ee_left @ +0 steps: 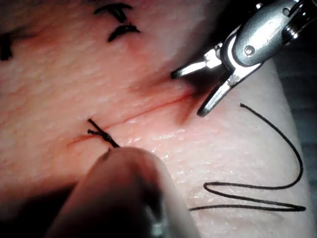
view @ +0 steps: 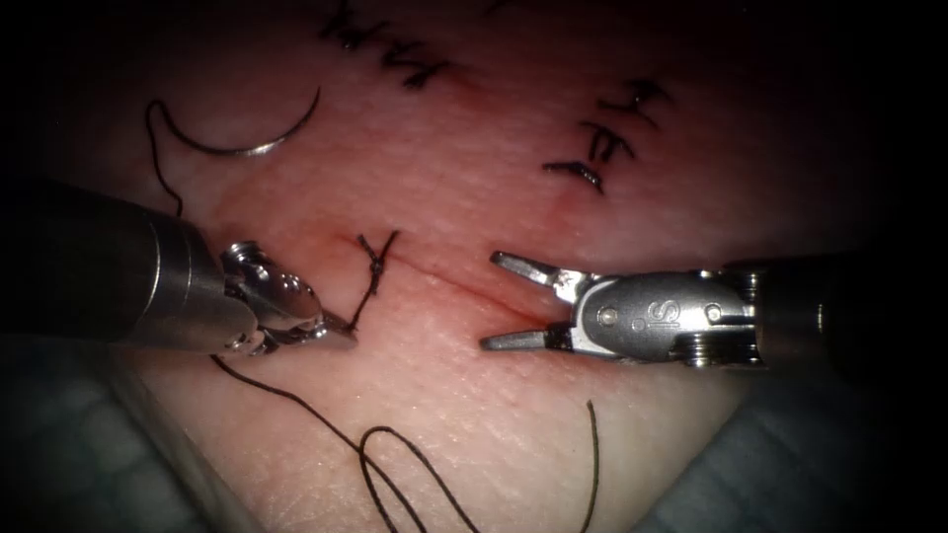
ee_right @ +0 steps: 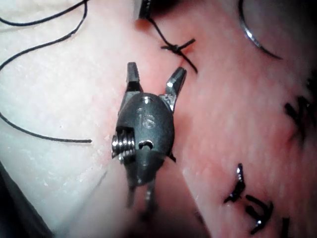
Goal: Wound Closure
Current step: With the right cutter snip the suture end
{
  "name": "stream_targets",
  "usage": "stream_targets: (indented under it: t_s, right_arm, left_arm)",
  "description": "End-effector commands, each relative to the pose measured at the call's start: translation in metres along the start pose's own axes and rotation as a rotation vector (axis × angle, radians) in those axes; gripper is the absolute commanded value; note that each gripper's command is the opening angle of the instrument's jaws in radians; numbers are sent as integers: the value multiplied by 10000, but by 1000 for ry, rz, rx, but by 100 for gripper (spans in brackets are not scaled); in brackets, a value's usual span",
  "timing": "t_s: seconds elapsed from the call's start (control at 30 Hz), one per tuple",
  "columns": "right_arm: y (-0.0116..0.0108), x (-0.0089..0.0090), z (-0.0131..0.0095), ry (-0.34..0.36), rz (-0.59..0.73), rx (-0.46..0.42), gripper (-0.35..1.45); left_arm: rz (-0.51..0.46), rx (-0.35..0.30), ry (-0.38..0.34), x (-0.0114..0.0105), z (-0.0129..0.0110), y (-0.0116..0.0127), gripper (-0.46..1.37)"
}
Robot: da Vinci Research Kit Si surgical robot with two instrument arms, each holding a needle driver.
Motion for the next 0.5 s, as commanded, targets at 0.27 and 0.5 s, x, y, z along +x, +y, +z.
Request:
stream_targets:
  t_s: [0.27, 0.5]
  right_arm:
    - [4, -25, 19, 39, -18, 11, 118]
    - [7, -28, 40, 67, -21, 19, 118]
  left_arm:
    - [4, -10, 2, 3, -11, -6, -35]
    - [3, -13, 2, 7, -19, -9, -35]
